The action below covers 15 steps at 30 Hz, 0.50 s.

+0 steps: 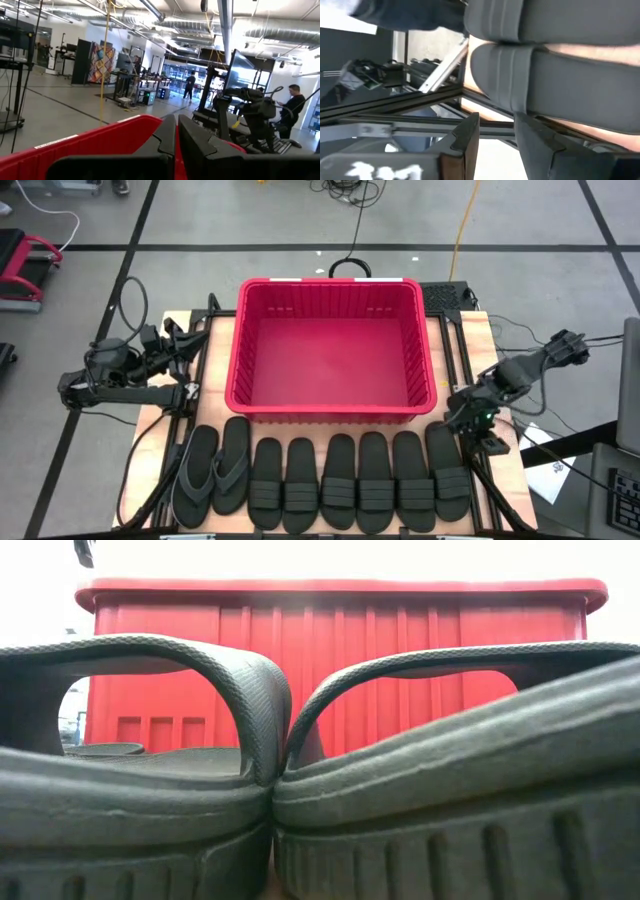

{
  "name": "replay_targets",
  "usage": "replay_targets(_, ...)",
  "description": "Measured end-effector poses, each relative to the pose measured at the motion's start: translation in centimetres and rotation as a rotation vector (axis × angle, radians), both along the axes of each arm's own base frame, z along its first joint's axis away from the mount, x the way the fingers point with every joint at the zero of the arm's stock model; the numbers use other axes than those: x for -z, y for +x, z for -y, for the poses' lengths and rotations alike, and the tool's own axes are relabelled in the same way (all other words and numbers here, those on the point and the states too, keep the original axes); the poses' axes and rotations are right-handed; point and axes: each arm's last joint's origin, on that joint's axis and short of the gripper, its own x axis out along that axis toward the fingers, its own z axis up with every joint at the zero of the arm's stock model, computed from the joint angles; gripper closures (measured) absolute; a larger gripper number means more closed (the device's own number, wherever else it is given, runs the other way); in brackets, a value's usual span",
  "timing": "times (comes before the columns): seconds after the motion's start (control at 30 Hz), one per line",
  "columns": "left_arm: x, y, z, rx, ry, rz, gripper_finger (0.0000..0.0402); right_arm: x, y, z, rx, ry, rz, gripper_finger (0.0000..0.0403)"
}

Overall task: Pick and place slides into bin
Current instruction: Put the black slide into the red bin

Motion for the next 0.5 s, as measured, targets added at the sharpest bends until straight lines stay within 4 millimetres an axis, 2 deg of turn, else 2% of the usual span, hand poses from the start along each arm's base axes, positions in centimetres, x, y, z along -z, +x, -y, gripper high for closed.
replay_targets(0.13,0.2,0.0,0.0,0.0,0.0,-0.017,0.038,2.7,0.6,-0.4,-0.012,0.015,-0.015,0.0283)
replay_targets(0.23,0.3,0.1,0.0,0.0,-0.001,-0.028,0.038,4.5,1.3,-0.9,-0.049,0.113,-0.012,0.0274)
replay_targets(0.5,0.4,0.1,0.0,-0.004,0.02,-0.053,0.038,7.6,1.5,-1.1,-0.001,0.127,-0.101,0.0226)
